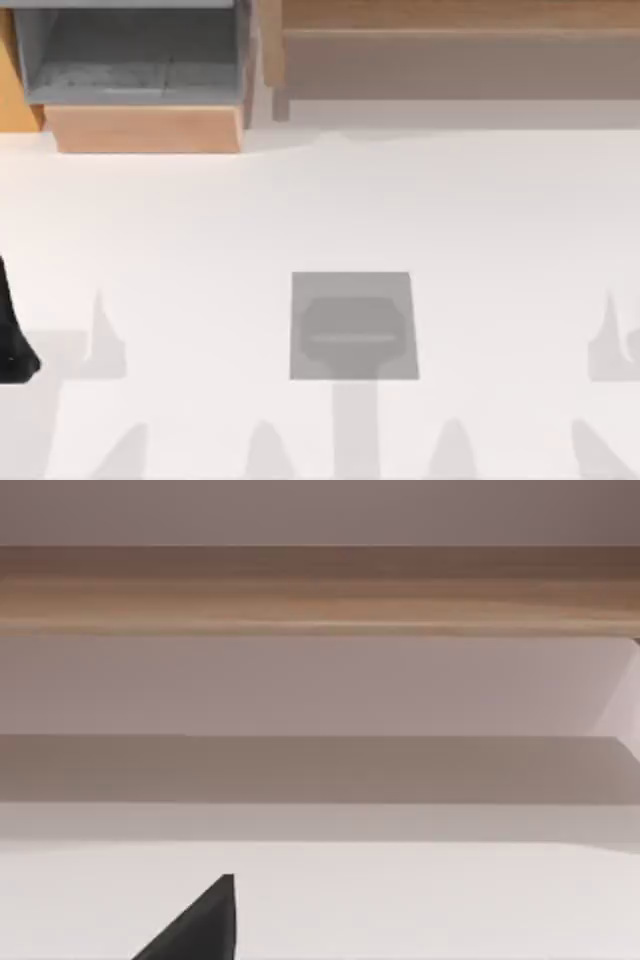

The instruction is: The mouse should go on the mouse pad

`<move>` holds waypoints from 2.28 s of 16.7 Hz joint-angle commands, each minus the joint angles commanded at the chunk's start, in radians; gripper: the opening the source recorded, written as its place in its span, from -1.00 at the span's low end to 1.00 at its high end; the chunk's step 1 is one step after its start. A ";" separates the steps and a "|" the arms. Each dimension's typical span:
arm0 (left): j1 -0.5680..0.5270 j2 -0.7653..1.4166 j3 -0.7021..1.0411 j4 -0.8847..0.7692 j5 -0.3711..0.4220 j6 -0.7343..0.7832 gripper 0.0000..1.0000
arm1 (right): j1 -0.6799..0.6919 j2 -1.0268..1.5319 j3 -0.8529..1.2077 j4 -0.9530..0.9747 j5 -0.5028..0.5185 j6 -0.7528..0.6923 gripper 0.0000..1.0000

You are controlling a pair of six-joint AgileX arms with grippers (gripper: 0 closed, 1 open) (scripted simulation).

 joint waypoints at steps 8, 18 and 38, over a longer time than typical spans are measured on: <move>0.000 0.000 0.000 0.000 0.000 0.000 1.00 | -0.014 0.223 0.193 -0.156 -0.001 -0.021 1.00; 0.000 0.000 0.000 0.000 0.000 0.000 1.00 | -0.061 1.179 0.821 -0.708 -0.005 -0.086 1.00; 0.000 0.000 0.000 0.000 0.000 0.000 1.00 | -0.094 1.795 1.210 -0.986 -0.004 -0.124 1.00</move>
